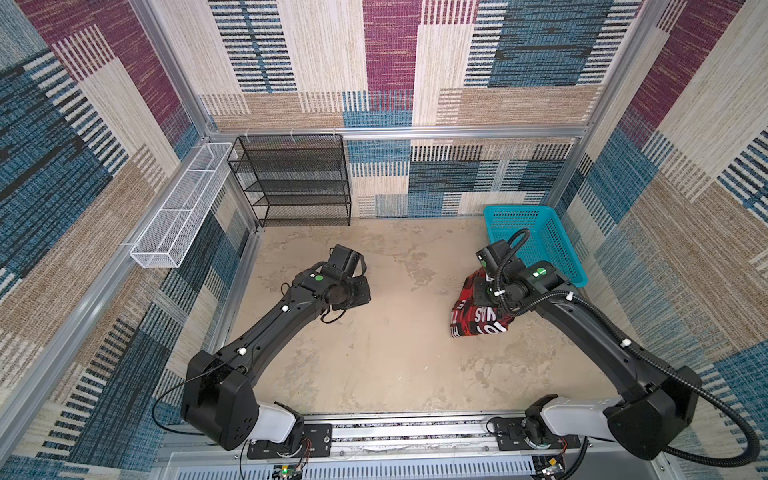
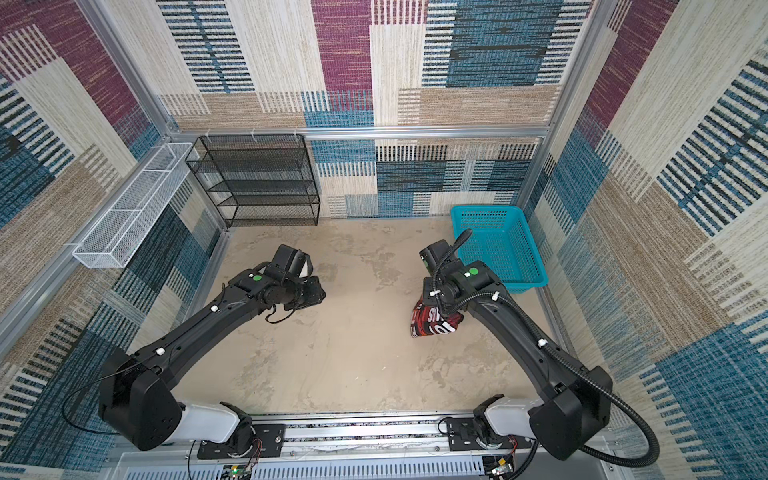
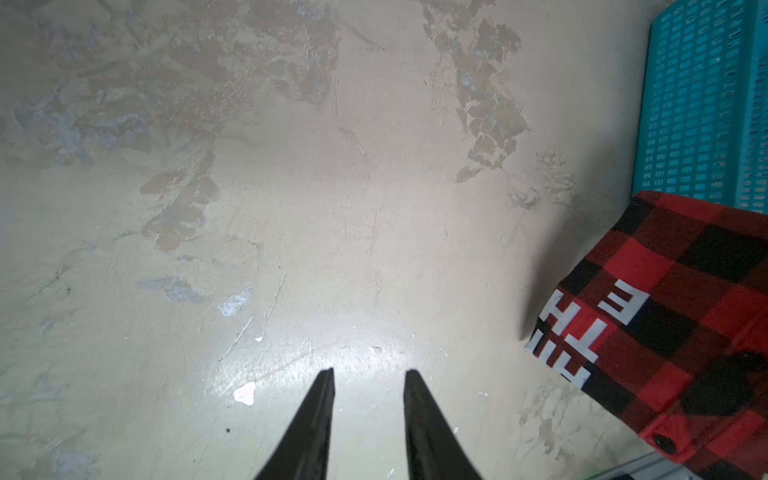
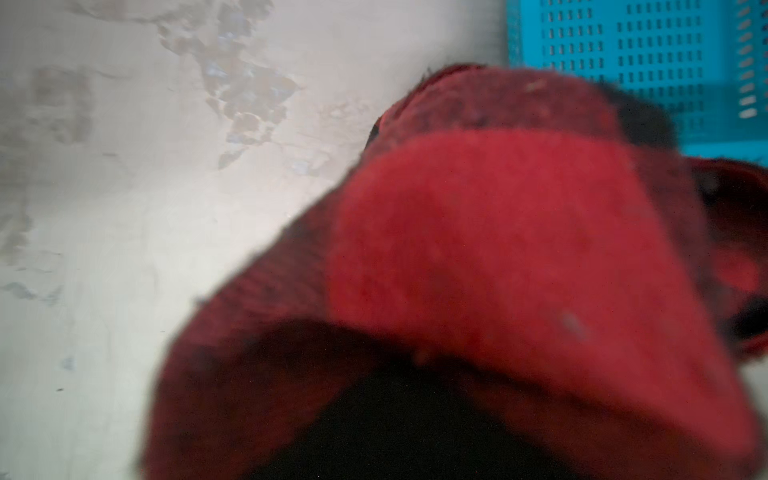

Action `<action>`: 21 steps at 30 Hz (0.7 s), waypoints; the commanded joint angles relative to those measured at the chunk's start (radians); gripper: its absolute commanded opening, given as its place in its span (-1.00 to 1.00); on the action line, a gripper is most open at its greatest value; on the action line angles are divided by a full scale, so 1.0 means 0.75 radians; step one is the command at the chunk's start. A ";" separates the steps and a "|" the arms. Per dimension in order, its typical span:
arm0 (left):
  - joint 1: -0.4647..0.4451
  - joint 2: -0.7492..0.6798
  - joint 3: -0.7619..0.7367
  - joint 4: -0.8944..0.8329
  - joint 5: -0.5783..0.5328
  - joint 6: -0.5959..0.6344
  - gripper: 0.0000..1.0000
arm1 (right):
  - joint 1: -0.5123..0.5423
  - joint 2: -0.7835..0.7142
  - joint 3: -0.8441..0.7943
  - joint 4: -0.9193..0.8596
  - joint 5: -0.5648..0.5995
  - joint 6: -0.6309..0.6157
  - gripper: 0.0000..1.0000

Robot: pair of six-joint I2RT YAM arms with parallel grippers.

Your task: Fold and stack the long sleeve shirts

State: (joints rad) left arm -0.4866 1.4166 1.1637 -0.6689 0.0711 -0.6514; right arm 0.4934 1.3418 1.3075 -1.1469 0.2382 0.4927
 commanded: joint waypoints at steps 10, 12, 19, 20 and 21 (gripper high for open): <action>0.003 -0.011 -0.093 0.033 0.036 -0.003 -0.38 | 0.207 0.518 0.317 -0.261 0.252 -0.025 -0.86; 0.005 -0.033 -0.111 0.025 0.022 -0.003 -0.38 | 0.237 0.608 0.369 -0.259 0.246 -0.019 -0.86; 0.028 -0.091 -0.184 0.043 0.009 -0.019 -0.38 | 0.328 0.849 0.632 -0.259 0.228 -0.039 -0.82; 0.034 -0.093 -0.191 0.043 0.011 -0.023 -0.39 | 0.337 0.889 0.667 -0.260 0.216 -0.043 -0.77; 0.040 -0.097 -0.198 0.043 0.013 -0.029 -0.40 | 0.348 0.920 0.696 -0.260 0.207 -0.050 -0.74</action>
State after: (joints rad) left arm -0.4641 1.3518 1.0252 -0.6395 0.0845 -0.6586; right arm 0.7422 1.9934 1.7905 -1.3437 0.3988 0.4683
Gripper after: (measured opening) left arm 0.306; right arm 0.163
